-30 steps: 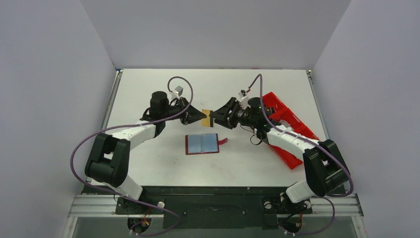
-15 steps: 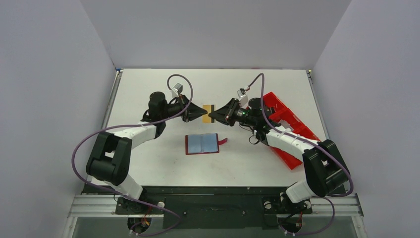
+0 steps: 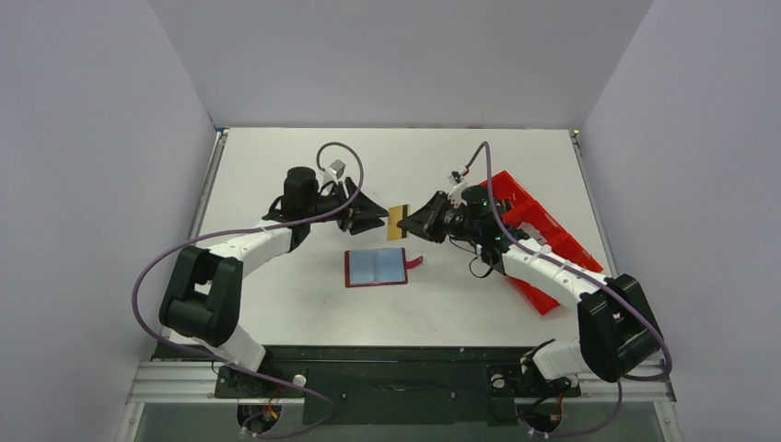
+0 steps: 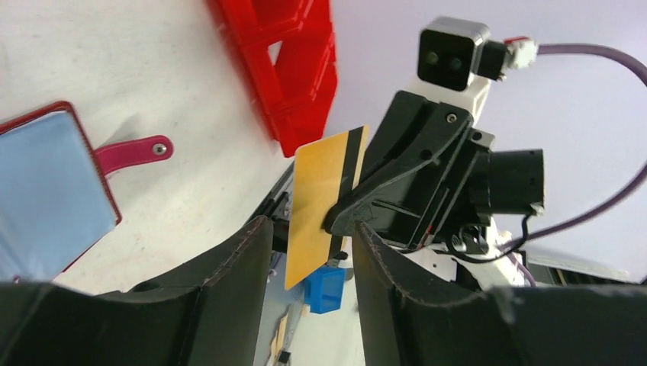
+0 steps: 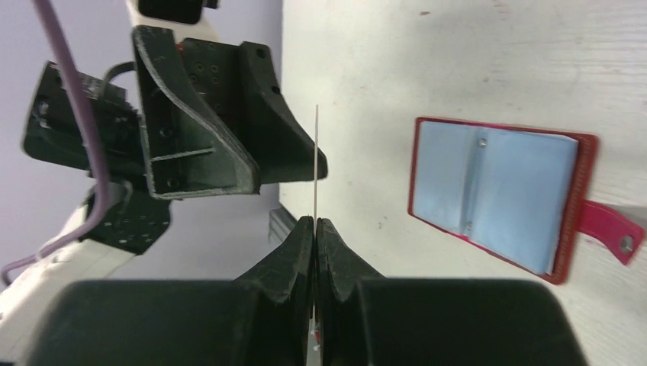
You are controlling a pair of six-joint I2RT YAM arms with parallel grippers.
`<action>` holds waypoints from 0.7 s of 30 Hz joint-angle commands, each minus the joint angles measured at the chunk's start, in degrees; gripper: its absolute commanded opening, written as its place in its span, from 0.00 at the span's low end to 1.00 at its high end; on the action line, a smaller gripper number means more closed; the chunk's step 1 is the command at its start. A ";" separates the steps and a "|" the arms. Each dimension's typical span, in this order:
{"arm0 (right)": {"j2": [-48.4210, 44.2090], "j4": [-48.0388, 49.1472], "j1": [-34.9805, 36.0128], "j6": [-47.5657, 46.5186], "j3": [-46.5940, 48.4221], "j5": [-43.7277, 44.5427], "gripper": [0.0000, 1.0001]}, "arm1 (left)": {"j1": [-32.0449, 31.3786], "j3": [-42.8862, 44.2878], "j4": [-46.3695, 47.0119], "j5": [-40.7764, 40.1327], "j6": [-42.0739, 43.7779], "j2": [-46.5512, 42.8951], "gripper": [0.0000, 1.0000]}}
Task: Take the credit cards out of the card holder
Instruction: Place the credit card in the storage box.
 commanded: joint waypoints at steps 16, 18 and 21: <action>-17.47 -41.63 -1.59 -11.45 3.84 35.57 0.00 | -0.68 12.59 -48.23 -21.53 37.07 -7.65 0.54; -18.65 -45.74 -2.36 -11.06 4.16 38.99 0.00 | -0.79 12.45 -48.67 -21.54 37.82 -7.75 0.54; -20.41 -50.70 -4.88 -10.44 4.17 42.52 0.00 | -0.92 12.26 -49.18 -21.47 38.58 -7.89 0.55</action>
